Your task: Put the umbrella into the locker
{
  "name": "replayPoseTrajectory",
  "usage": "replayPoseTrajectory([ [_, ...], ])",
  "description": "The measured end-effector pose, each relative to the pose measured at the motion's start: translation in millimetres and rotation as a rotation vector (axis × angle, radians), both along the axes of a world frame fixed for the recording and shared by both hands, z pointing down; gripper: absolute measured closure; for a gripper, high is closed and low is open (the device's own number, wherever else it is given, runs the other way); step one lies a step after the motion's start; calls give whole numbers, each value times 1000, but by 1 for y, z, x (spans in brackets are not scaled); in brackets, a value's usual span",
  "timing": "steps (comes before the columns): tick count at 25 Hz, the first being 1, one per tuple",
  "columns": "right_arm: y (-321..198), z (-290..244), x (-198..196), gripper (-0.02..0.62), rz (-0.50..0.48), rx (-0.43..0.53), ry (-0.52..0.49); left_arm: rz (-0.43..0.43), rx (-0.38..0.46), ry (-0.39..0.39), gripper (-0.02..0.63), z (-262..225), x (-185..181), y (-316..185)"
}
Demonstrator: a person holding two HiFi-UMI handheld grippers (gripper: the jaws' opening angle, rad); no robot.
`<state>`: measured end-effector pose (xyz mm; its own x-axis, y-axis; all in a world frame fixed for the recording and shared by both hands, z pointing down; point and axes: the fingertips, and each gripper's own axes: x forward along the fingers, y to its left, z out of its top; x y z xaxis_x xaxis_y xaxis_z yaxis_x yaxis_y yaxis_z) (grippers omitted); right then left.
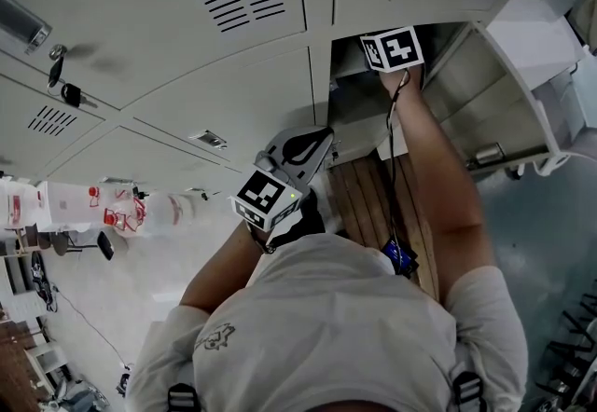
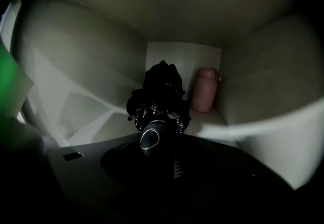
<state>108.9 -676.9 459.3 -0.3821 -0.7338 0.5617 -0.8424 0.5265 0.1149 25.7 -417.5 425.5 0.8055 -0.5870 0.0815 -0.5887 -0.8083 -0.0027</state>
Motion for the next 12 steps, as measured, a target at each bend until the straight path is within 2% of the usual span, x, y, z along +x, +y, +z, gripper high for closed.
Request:
replayPoseTrajectory([
  [7, 1, 2, -1, 415, -2, 1, 13, 6, -2, 1, 595, -2, 1, 3],
  [12, 4, 6, -5, 402, -14, 11, 81, 1, -21, 23, 595, -2, -1, 6],
])
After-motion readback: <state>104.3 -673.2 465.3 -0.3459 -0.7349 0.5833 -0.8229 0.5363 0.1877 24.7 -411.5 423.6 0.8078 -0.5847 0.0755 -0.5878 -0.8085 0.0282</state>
